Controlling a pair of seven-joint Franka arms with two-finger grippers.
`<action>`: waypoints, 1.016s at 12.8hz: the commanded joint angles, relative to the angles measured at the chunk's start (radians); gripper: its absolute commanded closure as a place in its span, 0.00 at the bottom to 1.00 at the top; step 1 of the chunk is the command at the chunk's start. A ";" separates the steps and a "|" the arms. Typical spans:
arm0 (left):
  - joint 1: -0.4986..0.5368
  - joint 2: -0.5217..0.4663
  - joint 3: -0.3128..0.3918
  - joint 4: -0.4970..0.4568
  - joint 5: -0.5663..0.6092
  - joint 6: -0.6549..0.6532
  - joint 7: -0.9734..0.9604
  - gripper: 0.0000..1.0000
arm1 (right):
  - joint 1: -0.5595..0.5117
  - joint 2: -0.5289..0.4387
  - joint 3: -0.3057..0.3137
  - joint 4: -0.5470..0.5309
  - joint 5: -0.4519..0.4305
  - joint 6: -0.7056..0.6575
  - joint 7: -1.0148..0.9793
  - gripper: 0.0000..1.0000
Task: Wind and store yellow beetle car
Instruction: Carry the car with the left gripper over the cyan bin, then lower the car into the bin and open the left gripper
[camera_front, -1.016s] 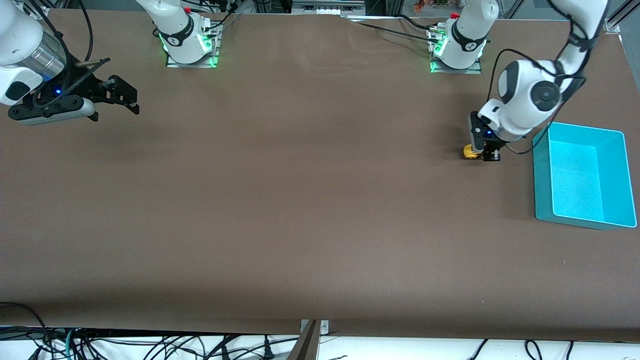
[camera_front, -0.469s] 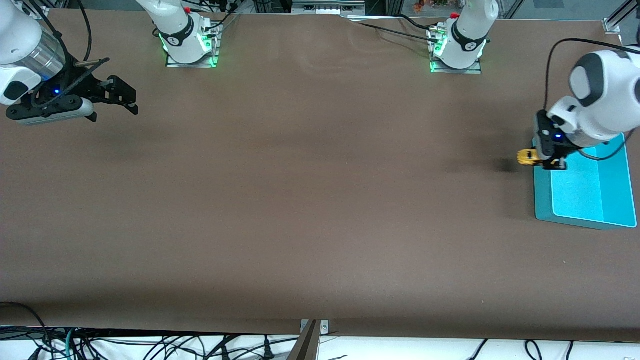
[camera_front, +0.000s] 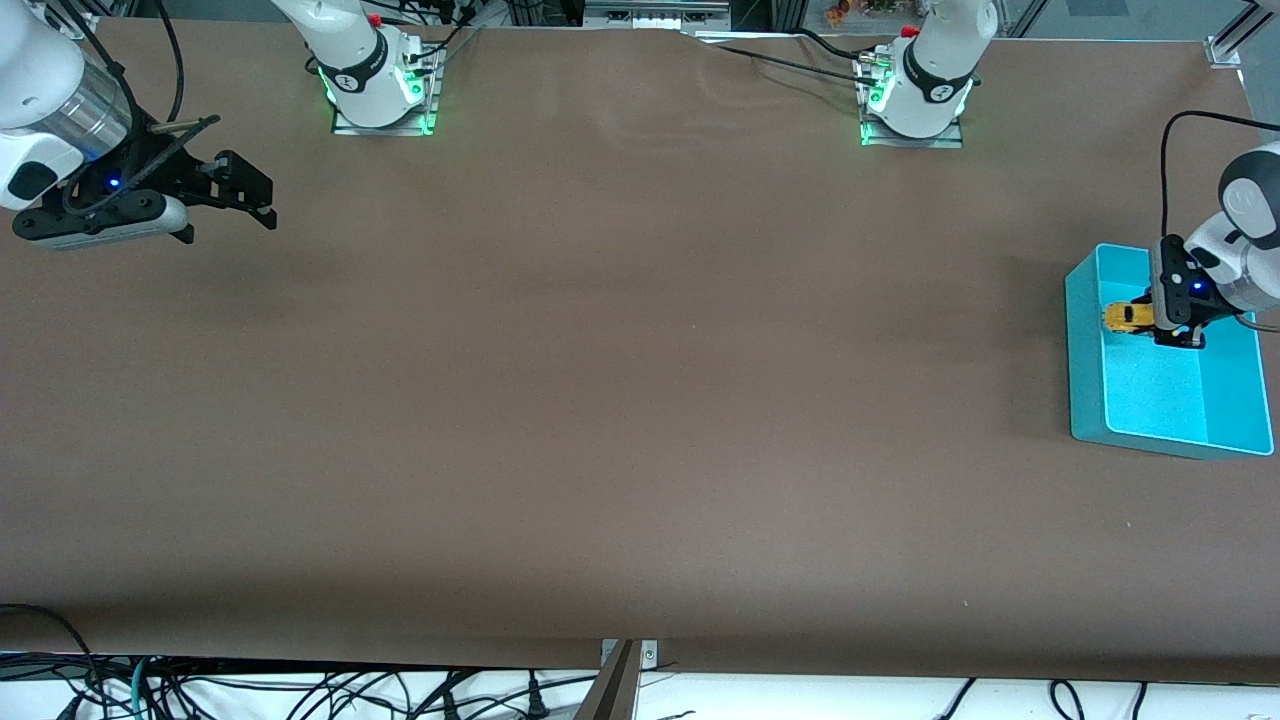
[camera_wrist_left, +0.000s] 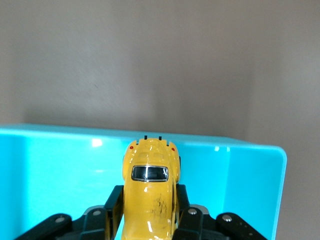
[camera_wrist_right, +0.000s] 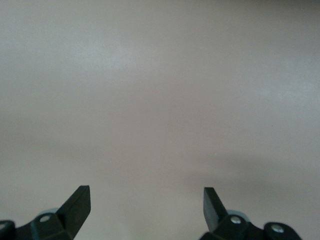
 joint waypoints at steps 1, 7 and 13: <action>0.037 0.065 -0.008 0.033 0.004 0.036 0.041 0.92 | -0.003 0.003 0.008 0.021 -0.014 -0.011 0.006 0.00; 0.060 0.166 -0.008 0.031 -0.027 0.111 0.067 0.89 | -0.003 0.003 0.008 0.024 -0.016 -0.009 0.003 0.00; 0.059 0.231 -0.009 0.031 -0.031 0.180 0.067 0.83 | -0.003 0.003 0.008 0.032 -0.016 -0.009 0.000 0.00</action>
